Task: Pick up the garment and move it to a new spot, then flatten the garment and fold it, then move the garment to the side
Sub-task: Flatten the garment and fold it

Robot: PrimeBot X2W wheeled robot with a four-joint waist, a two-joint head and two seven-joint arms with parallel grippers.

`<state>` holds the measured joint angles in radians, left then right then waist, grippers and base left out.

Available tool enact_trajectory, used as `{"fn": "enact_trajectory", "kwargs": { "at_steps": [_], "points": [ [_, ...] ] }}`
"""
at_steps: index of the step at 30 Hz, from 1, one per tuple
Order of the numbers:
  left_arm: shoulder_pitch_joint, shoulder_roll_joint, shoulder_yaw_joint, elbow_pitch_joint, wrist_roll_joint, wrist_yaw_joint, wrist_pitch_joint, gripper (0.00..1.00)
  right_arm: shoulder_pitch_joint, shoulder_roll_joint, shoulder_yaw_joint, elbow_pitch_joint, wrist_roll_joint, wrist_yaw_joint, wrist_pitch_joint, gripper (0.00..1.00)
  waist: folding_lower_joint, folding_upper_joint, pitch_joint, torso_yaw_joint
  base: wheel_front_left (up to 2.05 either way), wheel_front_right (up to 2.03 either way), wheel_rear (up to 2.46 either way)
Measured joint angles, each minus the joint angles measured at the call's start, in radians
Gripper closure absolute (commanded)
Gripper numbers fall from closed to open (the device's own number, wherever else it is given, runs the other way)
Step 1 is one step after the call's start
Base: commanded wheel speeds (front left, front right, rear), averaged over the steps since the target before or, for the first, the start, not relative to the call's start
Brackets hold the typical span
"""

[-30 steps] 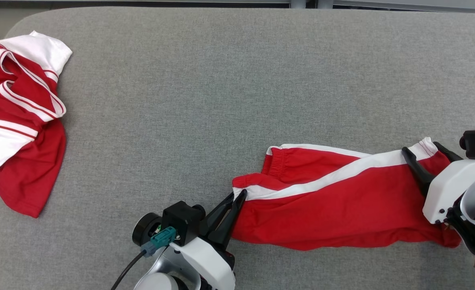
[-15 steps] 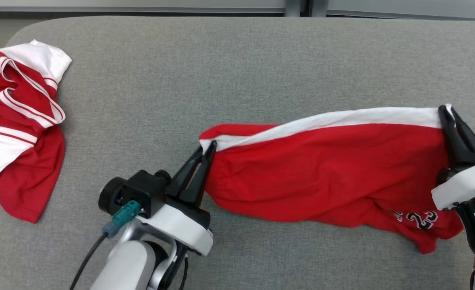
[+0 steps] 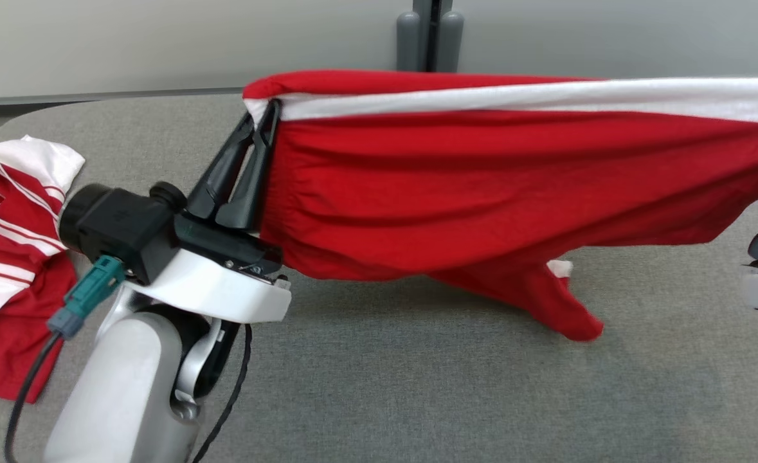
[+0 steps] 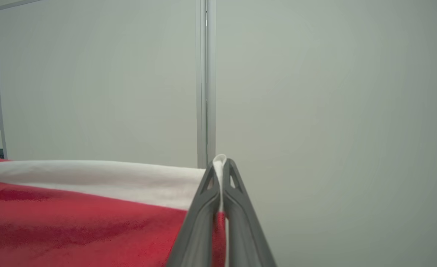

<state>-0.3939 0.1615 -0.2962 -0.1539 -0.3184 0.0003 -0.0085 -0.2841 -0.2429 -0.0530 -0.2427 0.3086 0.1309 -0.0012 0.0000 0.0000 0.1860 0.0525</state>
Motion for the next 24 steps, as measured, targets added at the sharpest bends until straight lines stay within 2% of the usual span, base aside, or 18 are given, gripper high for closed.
{"fn": "enact_trajectory", "kwargs": {
  "at_steps": [7, 15, 20, 24],
  "points": [
    [-0.073, 0.02, 0.032, -0.076, -0.001, 0.01, 0.035, 1.0, -0.04, -0.023, -0.026, -0.046, 0.003, 0.0, 0.012, 1.0, 0.0, 0.0, -0.026, -0.029, 0.0, 0.0, 0.0],
    [-0.146, 0.004, 0.034, -0.048, -0.027, 0.007, 0.038, 1.0, -0.105, -0.028, -0.011, -0.012, 0.038, 0.0, 0.033, 1.0, 0.0, 0.0, 0.006, -0.033, 0.0, 0.0, 0.0],
    [-0.275, -0.022, 0.043, 0.036, -0.045, -0.007, 0.013, 1.0, -0.245, -0.047, 0.012, 0.06, 0.074, 0.0, 0.038, 1.0, 0.0, 0.0, 0.068, -0.029, 0.0, 0.0, 0.0],
    [-0.432, -0.044, 0.046, 0.142, -0.05, -0.021, -0.019, 1.0, -0.43, -0.076, 0.056, 0.139, 0.1, 0.0, 0.042, 1.0, 0.0, 0.0, 0.134, -0.025, 0.0, 0.0, 0.0]
  ]
}}
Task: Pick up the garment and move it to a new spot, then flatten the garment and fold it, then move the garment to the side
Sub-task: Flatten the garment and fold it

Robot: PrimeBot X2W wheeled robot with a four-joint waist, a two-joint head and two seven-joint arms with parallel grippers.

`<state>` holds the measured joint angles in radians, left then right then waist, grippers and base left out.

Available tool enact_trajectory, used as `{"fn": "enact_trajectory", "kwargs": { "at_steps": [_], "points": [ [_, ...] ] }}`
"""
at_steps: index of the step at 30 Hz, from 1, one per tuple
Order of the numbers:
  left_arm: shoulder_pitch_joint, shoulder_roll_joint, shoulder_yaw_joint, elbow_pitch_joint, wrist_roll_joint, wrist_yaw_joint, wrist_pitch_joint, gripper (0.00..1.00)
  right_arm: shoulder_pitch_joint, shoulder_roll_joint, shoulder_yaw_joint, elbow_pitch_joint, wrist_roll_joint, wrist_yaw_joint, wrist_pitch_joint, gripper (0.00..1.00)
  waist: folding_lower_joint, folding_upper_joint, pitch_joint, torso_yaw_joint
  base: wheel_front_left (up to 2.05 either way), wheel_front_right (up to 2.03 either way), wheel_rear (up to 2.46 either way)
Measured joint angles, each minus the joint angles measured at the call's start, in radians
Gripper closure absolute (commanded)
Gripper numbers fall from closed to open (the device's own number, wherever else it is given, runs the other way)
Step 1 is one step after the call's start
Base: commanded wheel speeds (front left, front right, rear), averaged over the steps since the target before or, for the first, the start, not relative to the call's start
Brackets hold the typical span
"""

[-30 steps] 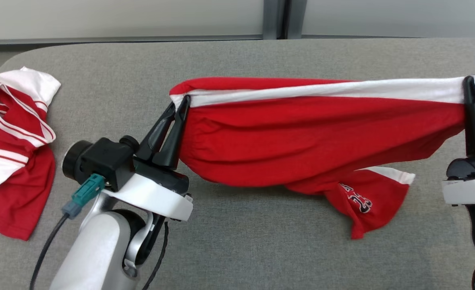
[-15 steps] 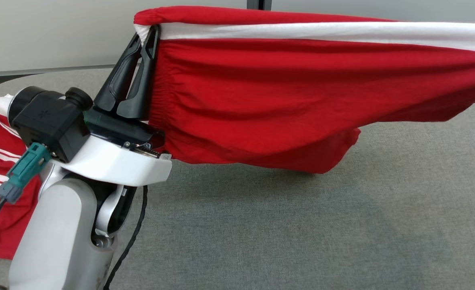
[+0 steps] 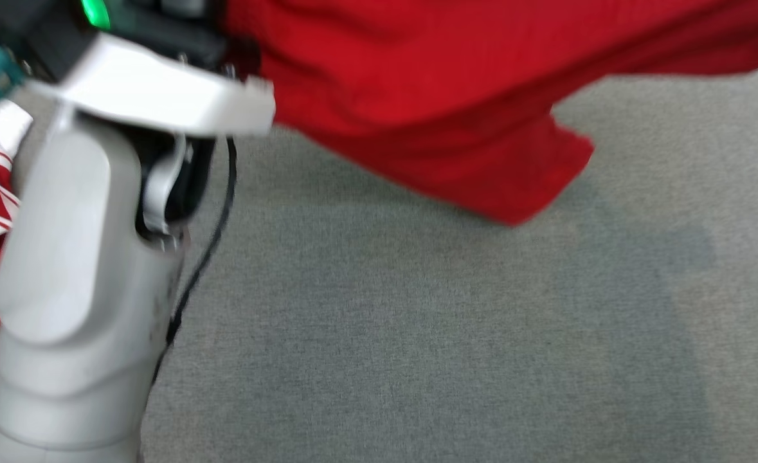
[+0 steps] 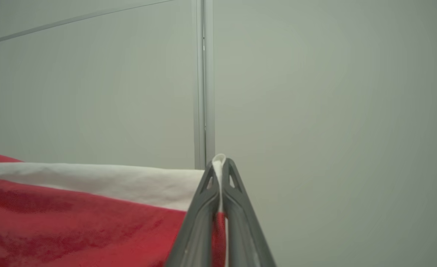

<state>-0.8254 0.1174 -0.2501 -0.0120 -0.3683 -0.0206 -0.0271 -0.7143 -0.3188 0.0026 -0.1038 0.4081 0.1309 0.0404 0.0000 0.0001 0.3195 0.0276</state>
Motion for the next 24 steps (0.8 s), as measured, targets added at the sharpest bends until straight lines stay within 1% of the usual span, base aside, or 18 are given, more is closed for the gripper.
{"fn": "enact_trajectory", "kwargs": {
  "at_steps": [5, 7, 8, 11, 13, 16, 19, 24],
  "points": [
    [-0.221, -0.028, 0.006, 0.169, -0.001, -0.019, -0.08, 1.0, -0.271, -0.024, 0.077, 0.131, 0.016, 0.0, -0.013, 1.0, 0.0, 0.0, 0.084, 0.004, 0.0, 0.0, 0.0],
    [-0.306, -0.035, 0.006, 0.262, -0.001, -0.034, -0.123, 1.0, -0.378, -0.017, 0.107, 0.205, 0.026, 0.0, -0.029, 1.0, 0.0, 0.0, 0.113, 0.003, 0.0, 0.0, 0.0],
    [-0.306, -0.035, 0.006, 0.262, -0.001, -0.034, -0.123, 1.0, -0.378, -0.017, 0.107, 0.205, 0.026, 0.0, -0.029, 1.0, 0.0, 0.0, 0.113, 0.003, 0.0, 0.0, 0.0],
    [-0.384, -0.039, 0.001, 0.41, 0.006, -0.042, -0.177, 1.0, -0.496, 0.019, 0.165, 0.337, 0.031, 0.0, -0.059, 1.0, 0.0, 0.0, 0.144, -0.006, 0.0, 0.0, 0.0],
    [-0.412, -0.048, 0.002, 0.514, -0.004, -0.048, -0.203, 1.0, -0.539, 0.05, 0.209, 0.429, 0.034, 0.0, -0.086, 1.0, 0.0, 0.0, 0.154, -0.016, 0.0, 0.0, 0.0],
    [-0.438, -0.057, 0.005, 0.662, -0.014, -0.049, -0.224, 1.0, -0.555, 0.091, 0.247, 0.556, 0.058, 0.0, -0.138, 1.0, 0.0, 0.0, 0.161, -0.03, 0.0, 0.0, 0.0],
    [-0.429, -0.065, 0.0, 0.794, -0.031, -0.053, -0.233, 1.0, -0.516, 0.12, 0.309, 0.665, 0.077, 0.0, -0.185, 1.0, 0.0, -0.0001, 0.168, -0.038, 0.0, 0.0, 0.0],
    [-0.332, -0.067, 0.007, 0.903, -0.064, -0.058, -0.235, 1.0, -0.395, 0.172, 0.403, 0.811, 0.152, 0.0, -0.253, 1.0, 0.0, 0.0, 0.183, -0.053, 0.0, 0.0, 0.0]
  ]
}}
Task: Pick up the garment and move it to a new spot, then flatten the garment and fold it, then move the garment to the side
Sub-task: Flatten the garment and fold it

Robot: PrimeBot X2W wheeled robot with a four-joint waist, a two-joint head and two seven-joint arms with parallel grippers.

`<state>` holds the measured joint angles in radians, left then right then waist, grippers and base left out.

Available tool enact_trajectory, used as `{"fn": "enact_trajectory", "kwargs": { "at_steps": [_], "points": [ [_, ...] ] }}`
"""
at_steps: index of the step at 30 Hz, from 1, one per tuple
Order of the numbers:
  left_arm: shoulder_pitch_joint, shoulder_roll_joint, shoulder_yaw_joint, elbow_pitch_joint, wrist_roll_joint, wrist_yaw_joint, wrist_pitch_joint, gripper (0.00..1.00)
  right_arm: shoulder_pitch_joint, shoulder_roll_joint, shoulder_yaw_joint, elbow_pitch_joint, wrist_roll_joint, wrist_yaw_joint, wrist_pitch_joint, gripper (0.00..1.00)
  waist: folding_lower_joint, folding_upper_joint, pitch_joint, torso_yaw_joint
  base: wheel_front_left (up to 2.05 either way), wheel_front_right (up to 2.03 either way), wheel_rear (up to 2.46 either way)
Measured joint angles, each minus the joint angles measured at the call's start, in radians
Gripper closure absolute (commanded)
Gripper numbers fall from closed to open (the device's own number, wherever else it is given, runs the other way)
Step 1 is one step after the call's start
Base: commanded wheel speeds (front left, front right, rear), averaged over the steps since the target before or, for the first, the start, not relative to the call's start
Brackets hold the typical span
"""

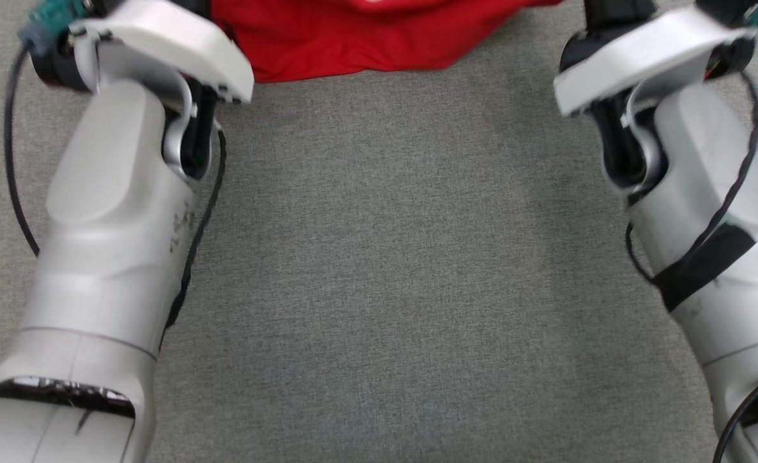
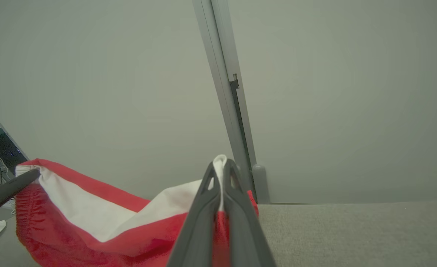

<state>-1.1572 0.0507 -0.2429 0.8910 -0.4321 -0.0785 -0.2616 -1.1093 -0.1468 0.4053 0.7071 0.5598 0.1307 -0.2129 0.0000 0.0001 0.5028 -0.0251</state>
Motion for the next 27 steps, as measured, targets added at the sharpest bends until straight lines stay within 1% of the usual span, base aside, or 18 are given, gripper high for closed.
{"fn": "enact_trajectory", "kwargs": {
  "at_steps": [3, 4, 8, 12, 14, 19, 23, 27],
  "points": [
    [0.091, -0.002, -0.013, 0.031, -0.034, 0.0, 0.0, 1.0, 0.084, 0.018, 0.05, 0.064, 0.042, 0.0, -0.025, 1.0, 0.0, -0.0001, 0.008, -0.01, 0.0, 0.0, 0.0],
    [0.144, -0.002, -0.028, 0.031, -0.04, 0.0, 0.0, 1.0, 0.135, 0.027, 0.072, 0.087, 0.073, 0.0, -0.036, 1.0, 0.0, 0.0, 0.011, -0.016, 0.0, 0.0, 0.0],
    [0.263, -0.003, -0.044, -0.013, -0.041, 0.0, 0.0, 1.0, 0.237, 0.022, 0.097, 0.086, 0.112, 0.0, -0.046, 1.0, 0.0, 0.0, -0.002, -0.019, 0.0, 0.0, 0.0],
    [0.4, -0.002, -0.033, -0.115, -0.023, -0.005, -0.003, 1.0, 0.364, -0.008, 0.061, -0.019, 0.108, 0.0, -0.048, 1.0, 0.0, 0.0, -0.033, -0.018, 0.0, 0.0, 0.0],
    [0.478, -0.002, -0.031, -0.182, -0.007, -0.009, -0.003, 1.0, 0.45, -0.028, 0.035, -0.08, 0.088, 0.0, -0.048, 1.0, 0.0, 0.0, -0.052, -0.013, 0.0, 0.0, 0.0],
    [0.684, -0.002, -0.035, -0.321, 0.015, -0.01, -0.003, 1.0, 0.683, -0.056, -0.05, -0.248, 0.027, 0.0, -0.048, 1.0, 0.0, 0.0, -0.115, 0.004, 0.0, 0.0, 0.0],
    [0.811, -0.002, -0.044, -0.379, 0.027, -0.009, -0.003, 1.0, 0.836, -0.071, -0.072, -0.35, -0.014, 0.0, -0.048, 1.0, 0.0, 0.0, -0.165, 0.014, 0.0, 0.0, 0.0],
    [0.923, 0.005, -0.062, -0.44, 0.037, 0.002, -0.002, 1.0, 0.976, -0.082, -0.104, -0.424, -0.038, 0.0, -0.047, 1.0, 0.0, 0.0, -0.221, 0.02, 0.0, 0.0, 0.0]
  ]
}}
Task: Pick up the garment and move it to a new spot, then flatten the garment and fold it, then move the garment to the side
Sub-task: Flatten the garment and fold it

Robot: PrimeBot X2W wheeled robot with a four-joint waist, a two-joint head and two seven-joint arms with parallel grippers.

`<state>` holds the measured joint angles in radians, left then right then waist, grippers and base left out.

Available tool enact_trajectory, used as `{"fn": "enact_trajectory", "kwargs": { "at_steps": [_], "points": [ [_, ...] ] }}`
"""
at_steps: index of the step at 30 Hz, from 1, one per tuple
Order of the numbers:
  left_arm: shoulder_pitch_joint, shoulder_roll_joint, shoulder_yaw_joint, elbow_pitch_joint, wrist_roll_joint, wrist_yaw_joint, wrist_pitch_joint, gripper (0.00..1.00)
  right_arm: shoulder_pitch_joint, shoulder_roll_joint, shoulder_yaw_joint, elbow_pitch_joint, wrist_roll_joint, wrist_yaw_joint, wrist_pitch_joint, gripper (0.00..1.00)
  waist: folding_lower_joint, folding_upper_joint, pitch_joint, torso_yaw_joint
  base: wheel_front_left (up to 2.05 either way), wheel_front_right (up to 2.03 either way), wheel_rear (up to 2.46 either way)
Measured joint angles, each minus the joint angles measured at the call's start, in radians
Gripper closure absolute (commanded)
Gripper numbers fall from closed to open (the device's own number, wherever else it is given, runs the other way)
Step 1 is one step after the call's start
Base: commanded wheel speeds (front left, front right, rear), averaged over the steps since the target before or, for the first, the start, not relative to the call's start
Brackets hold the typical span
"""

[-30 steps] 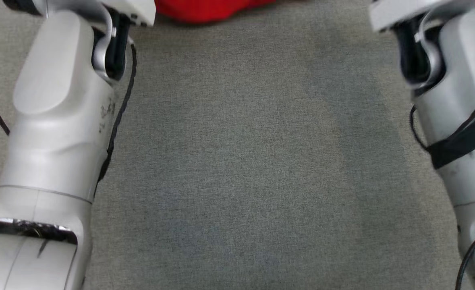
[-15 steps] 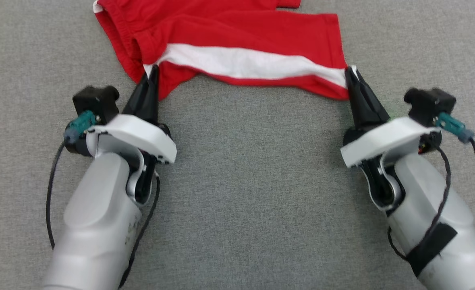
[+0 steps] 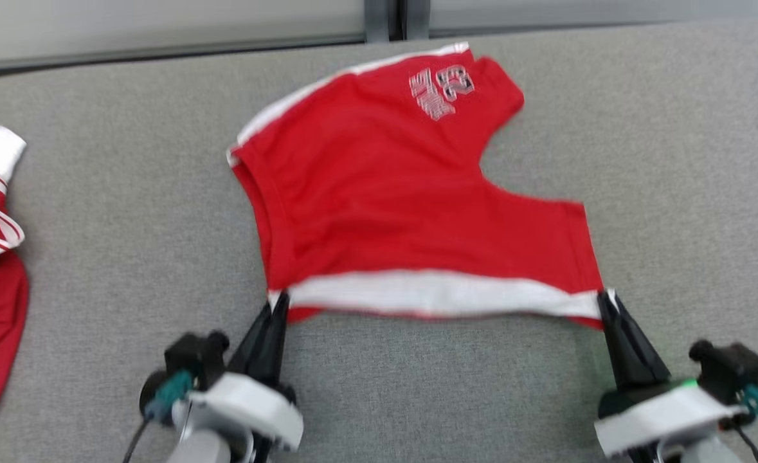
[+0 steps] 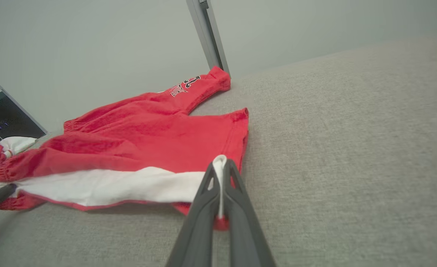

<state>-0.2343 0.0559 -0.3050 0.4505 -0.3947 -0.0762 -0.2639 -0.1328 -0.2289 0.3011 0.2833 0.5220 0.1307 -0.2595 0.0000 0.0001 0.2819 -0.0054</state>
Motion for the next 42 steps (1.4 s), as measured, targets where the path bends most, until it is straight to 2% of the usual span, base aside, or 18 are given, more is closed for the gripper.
{"fn": "enact_trajectory", "kwargs": {
  "at_steps": [6, 11, 16, 20, 26, 32, 36, 37, 42],
  "points": [
    [0.203, 0.044, -0.01, -0.165, -0.008, 0.035, 0.07, 1.0, 0.221, 0.02, -0.076, -0.157, -0.049, 0.0, 0.066, 1.0, 0.0, 0.0, -0.088, 0.002, 0.0, 0.0, 0.0],
    [0.338, 0.077, -0.013, -0.332, -0.032, 0.077, 0.192, 1.0, 0.366, 0.045, -0.154, -0.29, -0.093, 0.0, 0.16, 1.0, 0.0, 0.0, -0.14, 0.011, 0.0, 0.0, 0.0],
    [0.387, 0.097, -0.017, -0.464, -0.044, 0.105, 0.281, 1.0, 0.415, 0.073, -0.218, -0.382, -0.118, 0.0, 0.217, 1.0, 0.0, 0.0, -0.154, 0.031, 0.0, 0.0, 0.0],
    [0.388, 0.094, -0.024, -0.504, -0.056, 0.122, 0.342, 1.0, 0.408, 0.071, -0.236, -0.411, -0.131, 0.0, 0.241, 1.0, 0.0, 0.0, -0.142, 0.044, 0.0, 0.0, 0.0],
    [0.302, 0.082, -0.027, -0.516, -0.073, 0.12, 0.373, 1.0, 0.308, 0.039, -0.259, -0.409, -0.137, 0.0, 0.253, 1.0, 0.0, 0.0, -0.089, 0.071, 0.0, 0.0, 0.0],
    [0.162, 0.05, -0.026, -0.482, -0.1, 0.096, 0.364, 1.0, 0.108, -0.066, -0.284, -0.375, -0.135, 0.0, 0.272, 1.0, 0.0, 0.0, 0.008, 0.106, 0.0, 0.0, 0.0],
    [0.054, 0.028, -0.025, -0.44, -0.114, 0.079, 0.332, 1.0, -0.069, -0.13, -0.262, -0.321, -0.125, 0.0, 0.307, 1.0, 0.0, 0.0, 0.091, 0.131, 0.0, 0.0, 0.0],
    [0.054, 0.028, -0.025, -0.44, -0.114, 0.079, 0.332, 1.0, -0.069, -0.13, -0.262, -0.321, -0.125, 0.0, 0.307, 1.0, 0.0, 0.0, 0.091, 0.131, 0.0, 0.0, 0.0],
    [-0.072, 0.009, -0.026, -0.39, -0.149, 0.063, 0.283, 1.0, -0.297, -0.188, -0.213, -0.197, -0.089, 0.0, 0.33, 1.0, 0.0, 0.0, 0.187, 0.165, 0.0, 0.0, 0.0]
  ]
}}
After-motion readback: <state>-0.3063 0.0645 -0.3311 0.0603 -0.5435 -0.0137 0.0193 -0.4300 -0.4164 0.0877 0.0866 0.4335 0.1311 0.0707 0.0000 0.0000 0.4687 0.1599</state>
